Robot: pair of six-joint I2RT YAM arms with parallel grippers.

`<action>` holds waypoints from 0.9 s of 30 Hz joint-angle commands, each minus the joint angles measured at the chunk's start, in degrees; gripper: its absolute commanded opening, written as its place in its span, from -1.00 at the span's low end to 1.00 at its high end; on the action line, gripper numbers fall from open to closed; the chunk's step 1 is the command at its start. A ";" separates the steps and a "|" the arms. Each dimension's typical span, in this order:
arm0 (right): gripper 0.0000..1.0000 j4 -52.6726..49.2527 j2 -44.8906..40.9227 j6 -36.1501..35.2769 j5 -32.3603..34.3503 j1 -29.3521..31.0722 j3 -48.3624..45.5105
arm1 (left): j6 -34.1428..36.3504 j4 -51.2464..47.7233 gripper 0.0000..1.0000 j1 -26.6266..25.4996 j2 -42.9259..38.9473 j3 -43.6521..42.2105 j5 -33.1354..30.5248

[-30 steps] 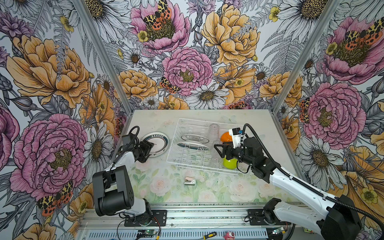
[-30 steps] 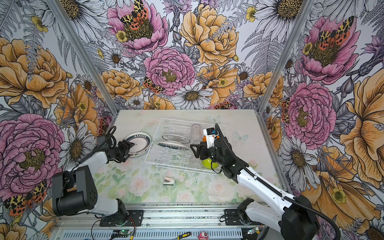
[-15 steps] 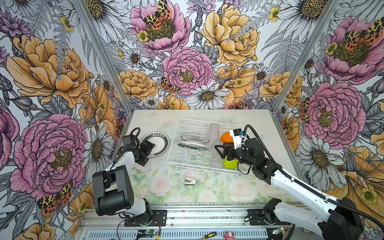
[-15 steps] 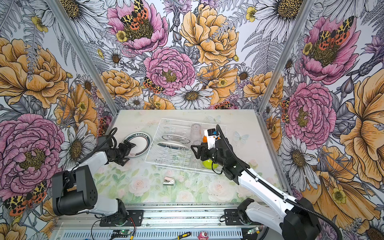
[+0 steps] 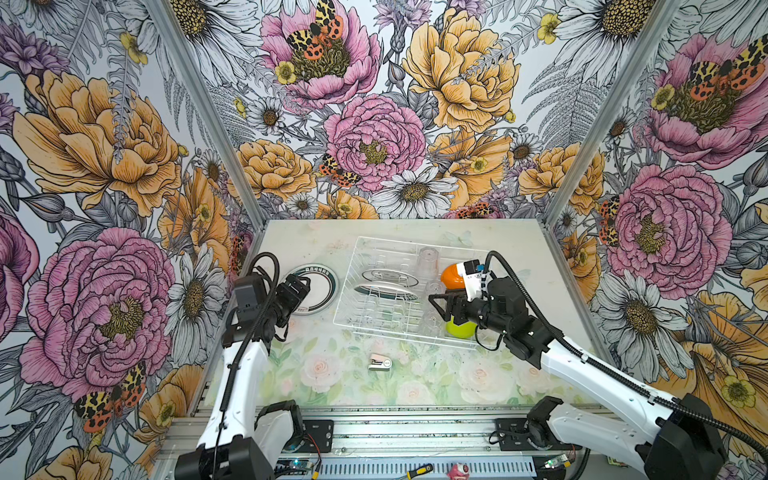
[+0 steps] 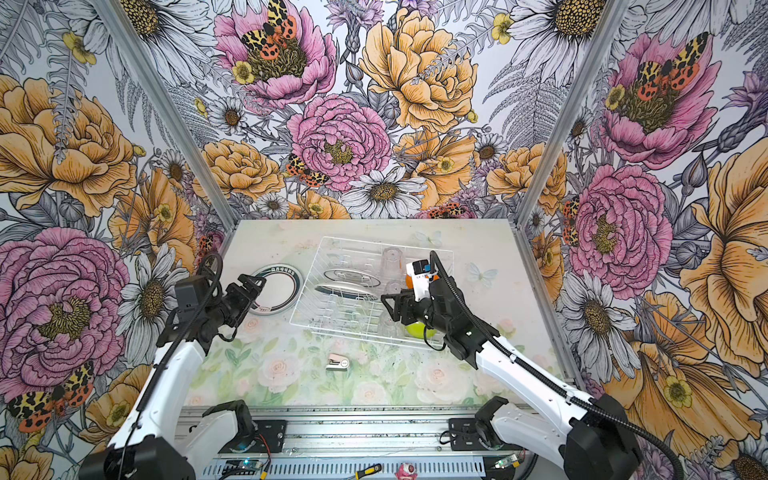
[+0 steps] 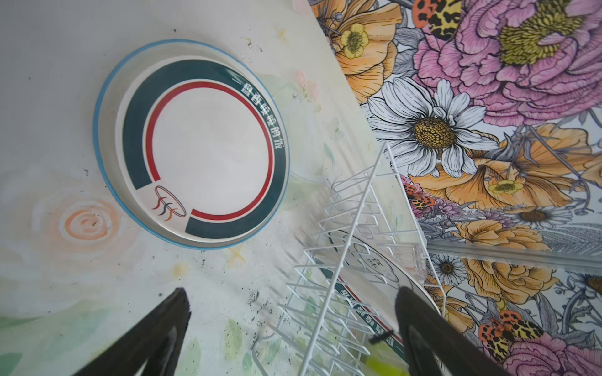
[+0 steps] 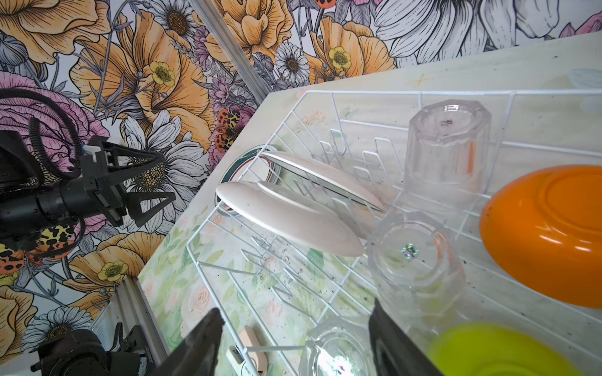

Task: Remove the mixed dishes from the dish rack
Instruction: 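Open the left gripper and raise it off the plate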

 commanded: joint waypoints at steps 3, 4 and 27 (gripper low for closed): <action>0.42 -0.90 4.97 -3.70 0.89 1.68 2.63 | 2.02 -0.65 0.97 -10.05 -9.58 -2.34 -5.88; 0.42 -0.86 6.33 -4.73 1.69 2.28 3.37 | 2.17 -0.63 0.97 -12.29 -11.15 -2.71 -7.32; 0.13 -2.15 19.80 -12.06 18.91 11.39 13.79 | 8.76 4.95 0.97 -33.00 -5.16 2.92 -11.84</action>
